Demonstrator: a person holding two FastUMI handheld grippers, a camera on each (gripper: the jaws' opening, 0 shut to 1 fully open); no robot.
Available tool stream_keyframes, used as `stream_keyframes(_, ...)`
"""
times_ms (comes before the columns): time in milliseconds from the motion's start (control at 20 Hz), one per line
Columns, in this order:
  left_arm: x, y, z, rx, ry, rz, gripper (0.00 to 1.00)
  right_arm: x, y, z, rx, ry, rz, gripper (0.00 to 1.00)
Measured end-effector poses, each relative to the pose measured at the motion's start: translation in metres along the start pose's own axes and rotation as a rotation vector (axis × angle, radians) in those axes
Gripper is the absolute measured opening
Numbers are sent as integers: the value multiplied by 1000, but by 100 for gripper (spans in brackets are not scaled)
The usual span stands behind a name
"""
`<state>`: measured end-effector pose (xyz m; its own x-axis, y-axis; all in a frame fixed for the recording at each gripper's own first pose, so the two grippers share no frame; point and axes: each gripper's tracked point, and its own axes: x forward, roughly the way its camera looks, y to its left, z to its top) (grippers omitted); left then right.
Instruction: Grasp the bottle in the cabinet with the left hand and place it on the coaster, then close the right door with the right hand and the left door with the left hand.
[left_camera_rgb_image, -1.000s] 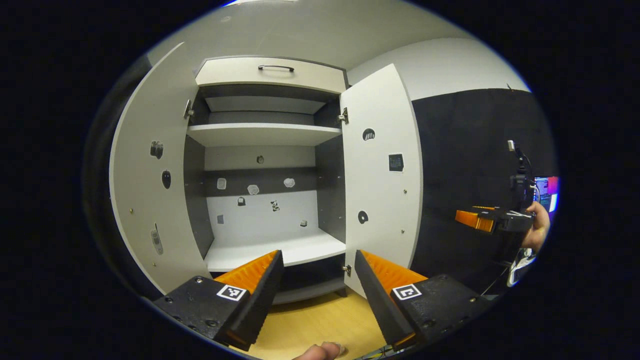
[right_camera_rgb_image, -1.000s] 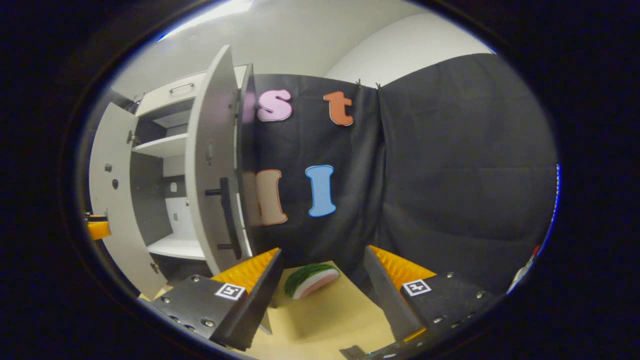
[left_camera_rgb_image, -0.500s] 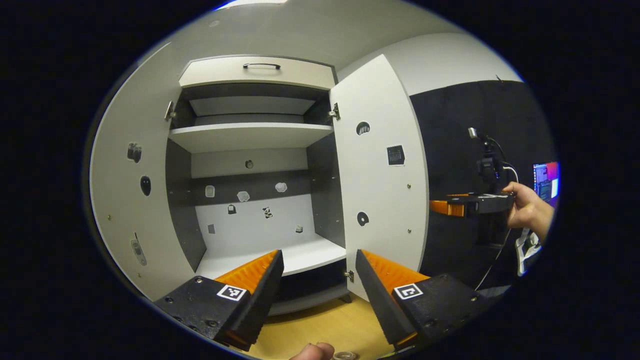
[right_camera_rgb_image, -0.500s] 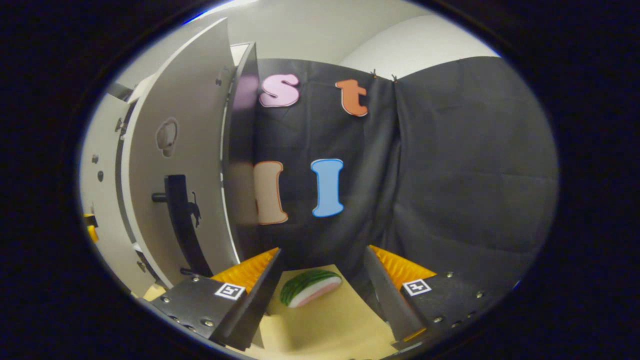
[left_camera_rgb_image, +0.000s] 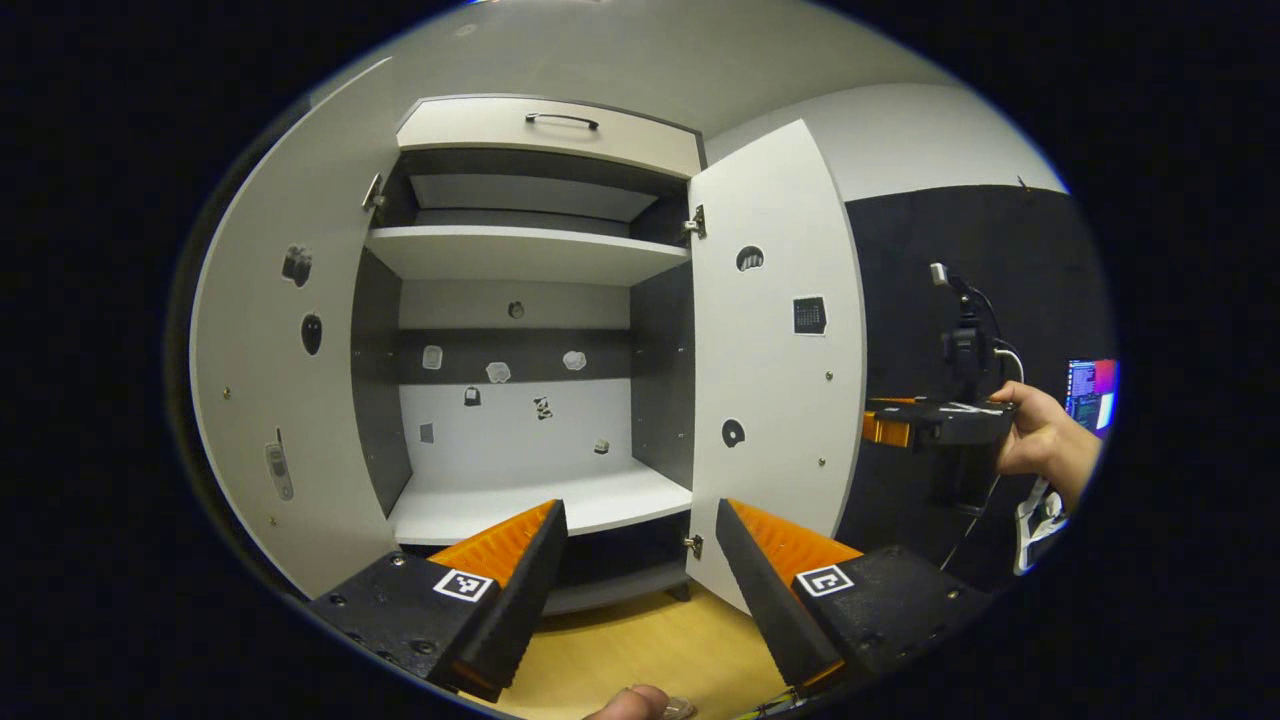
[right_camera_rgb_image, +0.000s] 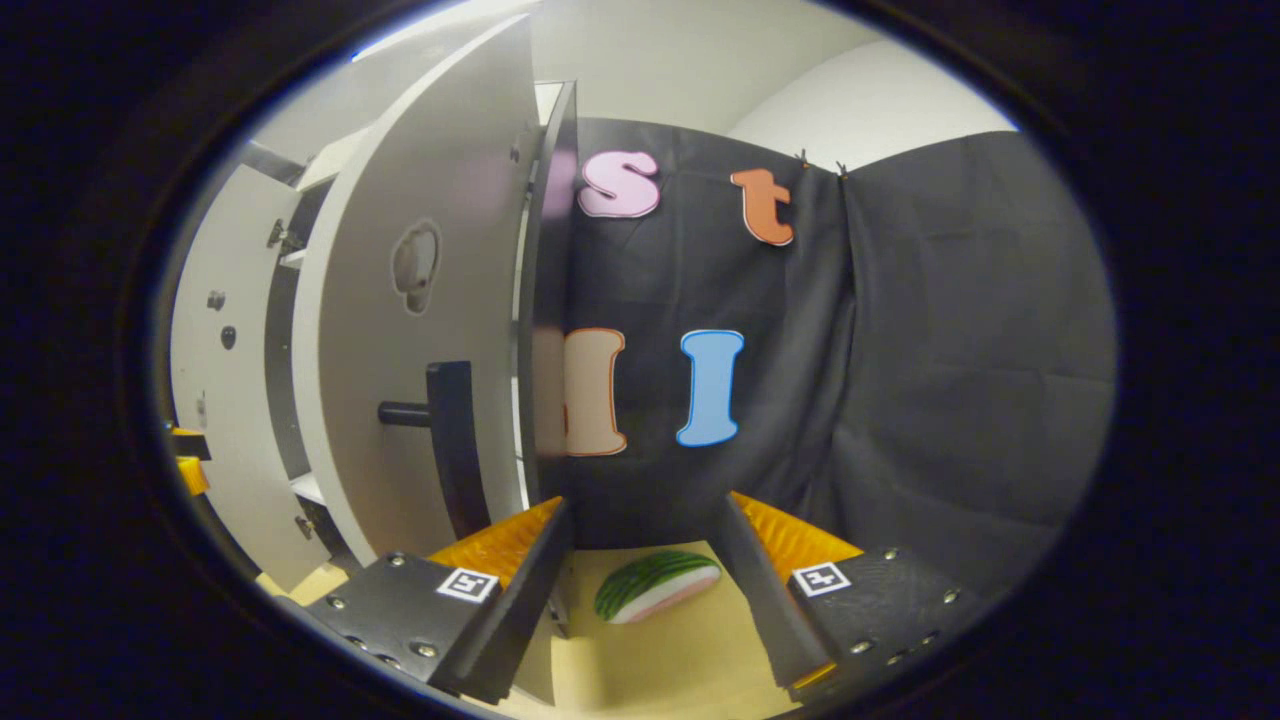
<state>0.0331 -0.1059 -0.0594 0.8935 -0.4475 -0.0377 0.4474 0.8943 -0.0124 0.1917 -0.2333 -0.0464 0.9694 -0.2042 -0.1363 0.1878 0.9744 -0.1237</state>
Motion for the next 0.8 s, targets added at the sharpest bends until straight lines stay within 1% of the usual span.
stream_keyframes(50, -4, 3, 0, 0, 0, 5, 94, 0, 3, 0, 3, 2, -1, 89)
stream_keyframes(100, -7, 5, -1, 3, 0, 13, 95, -2, 5, 1, -6, -2, -2, 92)
stream_keyframes(150, -10, 8, -2, 5, 1, 24, 95, -3, 9, 3, -17, -10, 2, 84)
stream_keyframes(200, -14, 13, -2, 6, 0, 41, 94, -4, 12, 4, -19, -17, 5, 89)
stream_keyframes(400, -27, 21, 0, -5, -2, 65, 95, -7, 28, 2, 5, -25, 19, 89)
stream_keyframes(650, -42, 36, 7, -6, -16, 104, 94, -11, 58, -1, 10, -25, 74, 89)
stream_keyframes(800, -50, 47, 8, -13, -16, 127, 95, -11, 71, -2, 21, -25, 85, 89)
